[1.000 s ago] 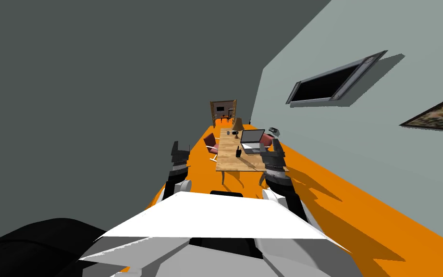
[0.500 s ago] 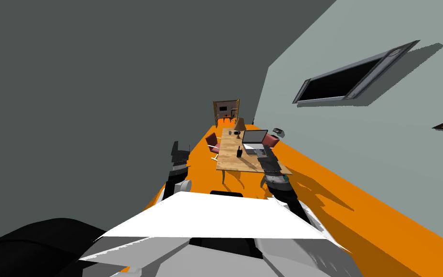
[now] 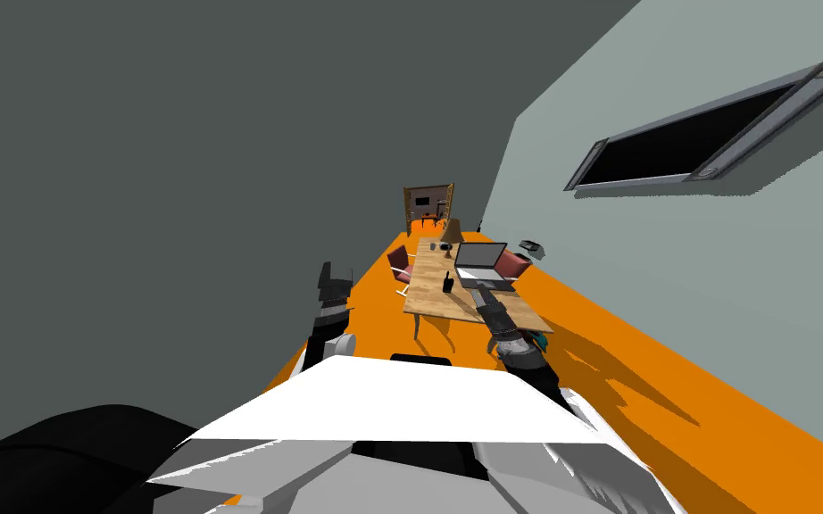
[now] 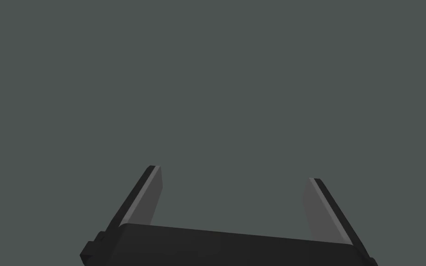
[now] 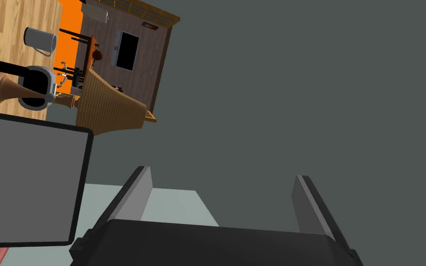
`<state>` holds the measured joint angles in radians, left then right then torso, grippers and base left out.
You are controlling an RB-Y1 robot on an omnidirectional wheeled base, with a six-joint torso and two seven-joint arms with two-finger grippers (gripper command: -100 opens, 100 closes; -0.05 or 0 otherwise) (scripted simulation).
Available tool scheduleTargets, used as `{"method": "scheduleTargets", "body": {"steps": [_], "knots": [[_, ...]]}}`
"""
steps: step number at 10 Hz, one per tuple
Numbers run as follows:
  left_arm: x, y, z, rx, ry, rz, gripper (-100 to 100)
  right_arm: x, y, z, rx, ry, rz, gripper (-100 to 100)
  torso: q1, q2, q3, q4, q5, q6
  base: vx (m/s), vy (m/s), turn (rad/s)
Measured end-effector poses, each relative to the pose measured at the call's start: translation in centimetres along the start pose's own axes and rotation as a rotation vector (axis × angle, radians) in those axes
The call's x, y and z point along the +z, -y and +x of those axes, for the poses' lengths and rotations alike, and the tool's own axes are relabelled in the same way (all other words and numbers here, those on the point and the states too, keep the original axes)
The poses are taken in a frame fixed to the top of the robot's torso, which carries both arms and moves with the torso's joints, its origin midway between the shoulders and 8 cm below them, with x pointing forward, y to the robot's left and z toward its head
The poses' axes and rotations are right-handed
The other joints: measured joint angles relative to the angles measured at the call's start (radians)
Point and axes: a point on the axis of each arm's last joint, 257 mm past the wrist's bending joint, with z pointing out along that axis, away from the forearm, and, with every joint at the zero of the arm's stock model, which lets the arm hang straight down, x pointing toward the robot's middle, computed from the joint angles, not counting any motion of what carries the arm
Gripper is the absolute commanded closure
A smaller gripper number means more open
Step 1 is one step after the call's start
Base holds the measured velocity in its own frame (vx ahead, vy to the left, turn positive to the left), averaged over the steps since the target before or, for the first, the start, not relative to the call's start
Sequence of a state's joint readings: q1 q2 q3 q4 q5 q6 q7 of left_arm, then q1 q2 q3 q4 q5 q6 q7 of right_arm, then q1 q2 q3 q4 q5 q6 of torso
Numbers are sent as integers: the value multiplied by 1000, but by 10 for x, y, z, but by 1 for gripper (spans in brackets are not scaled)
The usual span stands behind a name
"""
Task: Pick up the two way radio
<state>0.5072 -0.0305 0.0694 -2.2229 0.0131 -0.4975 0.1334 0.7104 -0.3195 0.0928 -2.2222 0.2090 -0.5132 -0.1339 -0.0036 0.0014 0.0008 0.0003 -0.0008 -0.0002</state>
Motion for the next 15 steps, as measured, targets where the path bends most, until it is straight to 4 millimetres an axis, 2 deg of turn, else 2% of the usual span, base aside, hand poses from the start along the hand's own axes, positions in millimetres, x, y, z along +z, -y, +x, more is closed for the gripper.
{"method": "scheduleTargets", "body": {"steps": [3,6,7,12,14,15], "knots": [[0,0,0,0,0,0,0,-19,22,16,-36,-89,78,-100,0,-1,0,0,0,1,-19,-47,166],[0,0,0,0,0,0,0,-46,53,30,-80,-199,171,-100,0,-1,-1,0,0,0,-24,-55,249],[0,0,0,0,0,0,0,-68,69,35,-90,-244,225,-100,-2,0,0,0,-1,0,-28,-63,116],[0,0,0,0,0,0,0,-128,104,56,-157,-444,374,-100,0,-2,-1,0,0,1,-18,-41,214],[0,0,0,0,0,0,0,-156,118,61,-179,-523,434,-100,0,-2,-1,0,0,1,-19,-42,266],[0,0,0,0,0,0,0,-176,125,61,-193,-571,473,-100,-1,-2,-1,0,0,0,-17,-51,139]]}}
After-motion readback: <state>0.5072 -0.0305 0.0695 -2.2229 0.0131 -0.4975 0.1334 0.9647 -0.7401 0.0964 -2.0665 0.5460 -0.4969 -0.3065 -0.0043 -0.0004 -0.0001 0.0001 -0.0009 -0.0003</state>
